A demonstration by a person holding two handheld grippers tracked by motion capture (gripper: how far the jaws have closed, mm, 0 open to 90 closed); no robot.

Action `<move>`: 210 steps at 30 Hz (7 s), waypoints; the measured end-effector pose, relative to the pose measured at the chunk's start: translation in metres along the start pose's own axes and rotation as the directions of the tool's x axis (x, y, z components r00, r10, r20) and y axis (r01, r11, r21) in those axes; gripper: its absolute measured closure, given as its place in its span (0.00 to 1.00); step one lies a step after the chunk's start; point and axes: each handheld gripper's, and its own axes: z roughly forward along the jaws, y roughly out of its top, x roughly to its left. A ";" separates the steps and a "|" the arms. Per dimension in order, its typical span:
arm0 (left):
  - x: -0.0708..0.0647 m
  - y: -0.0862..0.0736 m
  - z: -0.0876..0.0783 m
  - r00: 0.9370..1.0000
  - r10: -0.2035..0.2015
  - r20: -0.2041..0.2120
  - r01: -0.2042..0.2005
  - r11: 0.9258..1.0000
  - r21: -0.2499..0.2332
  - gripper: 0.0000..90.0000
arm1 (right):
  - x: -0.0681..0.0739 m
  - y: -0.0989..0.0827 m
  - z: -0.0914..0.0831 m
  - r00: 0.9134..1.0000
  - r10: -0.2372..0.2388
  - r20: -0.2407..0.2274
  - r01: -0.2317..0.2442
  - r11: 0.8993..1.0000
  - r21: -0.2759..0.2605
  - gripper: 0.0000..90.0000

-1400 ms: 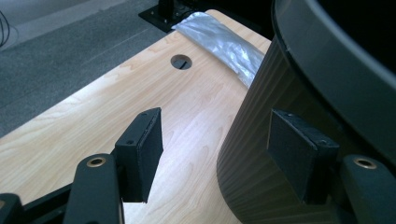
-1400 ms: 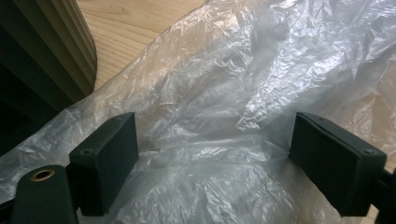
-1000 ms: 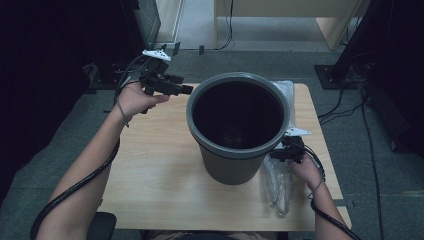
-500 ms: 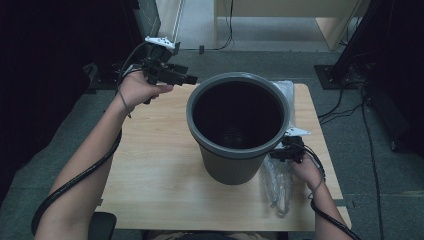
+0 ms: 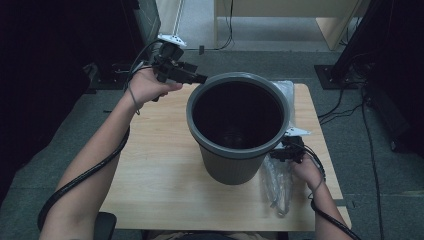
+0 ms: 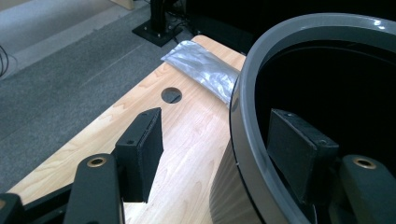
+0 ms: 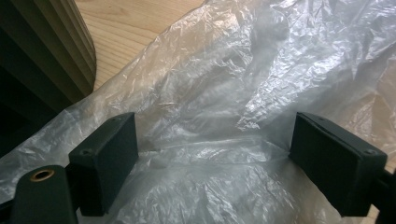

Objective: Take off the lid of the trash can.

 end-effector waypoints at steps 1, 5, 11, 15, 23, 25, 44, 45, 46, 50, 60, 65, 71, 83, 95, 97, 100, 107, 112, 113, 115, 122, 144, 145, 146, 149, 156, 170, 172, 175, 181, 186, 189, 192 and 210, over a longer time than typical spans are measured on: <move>-0.001 0.000 0.001 1.000 0.003 0.002 -0.003 1.000 0.005 0.39 | 0.000 0.000 0.000 1.000 0.000 0.000 0.000 1.000 0.000 0.16; -0.002 0.002 0.007 1.000 0.006 0.005 -0.006 1.000 0.015 0.39 | 0.000 0.000 0.000 1.000 0.000 0.000 0.000 1.000 0.000 0.16; -0.006 0.005 0.016 1.000 0.009 0.010 -0.009 1.000 0.020 0.40 | 0.000 0.000 0.000 1.000 0.000 0.000 0.000 1.000 0.000 0.16; -0.009 0.006 0.023 1.000 0.012 0.022 -0.013 1.000 0.017 0.40 | 0.000 0.000 0.000 1.000 0.000 0.000 0.000 1.000 0.000 0.16; -0.012 0.006 0.033 0.999 0.014 0.029 -0.014 1.000 0.027 0.43 | 0.000 0.000 0.000 1.000 0.000 0.000 0.000 1.000 0.000 0.16; -0.012 0.007 0.035 0.999 0.011 0.030 -0.012 1.000 0.026 0.45 | 0.000 0.000 0.000 1.000 0.000 0.000 0.000 1.000 0.000 0.16; -0.020 0.008 0.044 0.999 0.053 -0.008 -0.052 0.998 0.027 0.74 | 0.000 0.000 0.000 1.000 0.000 0.000 0.000 1.000 0.000 0.16; -0.021 0.009 0.044 0.998 0.061 -0.011 -0.060 0.998 0.031 0.75 | 0.000 0.000 0.000 1.000 -0.002 0.001 0.002 1.000 -0.001 0.16; -0.022 0.009 0.044 0.998 0.069 -0.014 -0.069 0.997 0.030 0.77 | 0.000 0.000 0.000 1.000 0.000 0.000 0.000 1.000 0.000 0.16; -0.024 0.008 0.047 0.996 0.087 -0.020 -0.086 0.995 0.046 0.76 | 0.000 0.000 0.000 1.000 0.000 0.000 0.000 1.000 0.000 0.16; -0.025 0.012 0.045 0.996 0.083 -0.017 -0.082 0.996 0.047 0.82 | 0.000 0.000 0.000 1.000 0.000 0.000 0.000 1.000 0.000 0.16; -0.027 0.017 0.037 0.995 0.093 -0.028 -0.091 0.995 0.043 0.83 | 0.000 0.000 0.000 1.000 0.000 0.000 0.000 1.000 0.000 0.16; -0.027 0.022 0.031 0.998 0.062 -0.028 -0.060 0.995 0.081 0.84 | 0.000 0.000 0.000 1.000 0.000 0.000 0.000 1.000 0.000 0.16; -0.022 0.020 0.021 1.000 -0.008 0.010 0.007 0.995 0.100 0.87 | 0.000 0.000 0.000 1.000 0.001 0.000 -0.001 1.000 0.000 0.16; -0.015 0.022 0.017 0.992 -0.106 0.065 0.098 0.987 0.126 0.88 | 0.001 0.000 0.000 1.000 0.005 0.005 -0.005 1.000 0.000 0.16; -0.014 0.021 0.019 0.992 -0.113 0.061 0.103 0.985 0.139 0.88 | 0.001 0.000 0.000 1.000 0.005 0.006 -0.005 1.000 -0.001 0.16; -0.011 0.019 0.019 0.993 -0.112 0.048 0.105 0.986 0.130 0.88 | 0.001 0.000 0.000 1.000 0.004 0.005 -0.004 1.000 -0.001 0.16; -0.008 0.020 0.014 0.983 -0.171 0.065 0.161 0.977 0.136 0.88 | 0.001 0.000 0.000 1.000 0.002 0.003 -0.002 1.000 0.002 0.16; -0.016 0.024 0.021 0.981 -0.181 0.072 0.168 0.973 0.159 0.88 | 0.001 0.001 0.000 1.000 0.002 0.004 -0.002 1.000 0.004 0.16; -0.018 0.025 0.022 0.984 -0.163 0.076 0.150 0.976 0.156 0.88 | 0.001 0.001 0.000 1.000 0.002 0.005 -0.002 1.000 0.005 0.17; -0.021 0.026 0.023 0.987 -0.142 0.071 0.130 0.981 0.146 0.88 | 0.001 0.001 0.000 1.000 0.003 0.006 -0.003 1.000 0.005 0.17; -0.016 0.023 0.012 0.990 -0.131 0.056 0.122 0.984 0.130 0.87 | 0.000 0.001 -0.001 1.000 -0.003 -0.003 0.003 1.000 0.012 0.17; 0.003 0.006 -0.026 0.990 -0.139 0.015 0.136 0.984 0.116 0.87 | -0.009 0.006 -0.012 1.000 0.005 0.000 -0.005 0.999 -0.041 0.17; 0.004 0.005 -0.027 0.990 -0.139 0.011 0.137 0.984 0.118 0.87 | -0.009 0.006 -0.012 1.000 0.005 0.001 -0.005 0.999 -0.044 0.17; 0.005 0.005 -0.029 0.990 -0.142 0.010 0.140 0.983 0.117 0.87 | -0.010 0.006 -0.013 1.000 0.008 0.000 -0.008 0.999 -0.047 0.17; 0.007 0.002 -0.033 0.990 -0.143 0.004 0.141 0.983 0.116 0.87 | -0.012 0.006 -0.014 1.000 0.006 0.001 -0.006 0.998 -0.058 0.17; 0.011 -0.003 -0.043 0.990 -0.144 -0.001 0.143 0.984 0.110 0.87 | -0.017 0.007 -0.019 1.000 -0.001 0.016 0.002 0.997 -0.083 0.17; 0.019 -0.012 -0.062 0.987 -0.158 -0.022 0.160 0.982 0.103 0.87 | -0.026 -0.004 -0.015 0.999 -0.016 0.032 0.017 0.999 -0.039 0.17; 0.020 -0.013 -0.064 0.987 -0.161 -0.024 0.163 0.982 0.100 0.87 | -0.027 -0.005 -0.014 0.999 -0.023 0.032 0.024 0.999 -0.032 0.17; 0.022 -0.015 -0.067 0.986 -0.167 -0.027 0.169 0.981 0.097 0.87 | -0.027 -0.007 -0.012 0.999 -0.019 0.029 0.020 0.999 -0.029 0.17; 0.023 -0.015 -0.072 0.986 -0.166 -0.032 0.169 0.982 0.090 0.87 | -0.027 -0.008 -0.010 1.000 -0.017 0.024 0.017 1.000 -0.016 0.18; 0.025 -0.017 -0.077 0.985 -0.170 -0.038 0.173 0.980 0.094 0.87 | -0.027 -0.008 -0.009 1.000 0.015 0.020 -0.015 1.000 -0.004 0.17; 0.026 -0.020 -0.081 0.984 -0.174 -0.041 0.178 0.979 0.097 0.87 | -0.027 -0.008 -0.009 1.000 0.015 0.021 -0.015 1.000 -0.004 0.17; 0.028 -0.023 -0.084 0.983 -0.178 -0.048 0.182 0.978 0.097 0.87 | -0.027 -0.008 -0.009 1.000 0.016 0.021 -0.016 1.000 -0.004 0.17; 0.043 -0.049 -0.116 0.974 -0.215 -0.067 0.219 0.974 0.059 0.87 | -0.027 -0.008 -0.009 1.000 0.019 0.023 -0.019 1.000 -0.003 0.16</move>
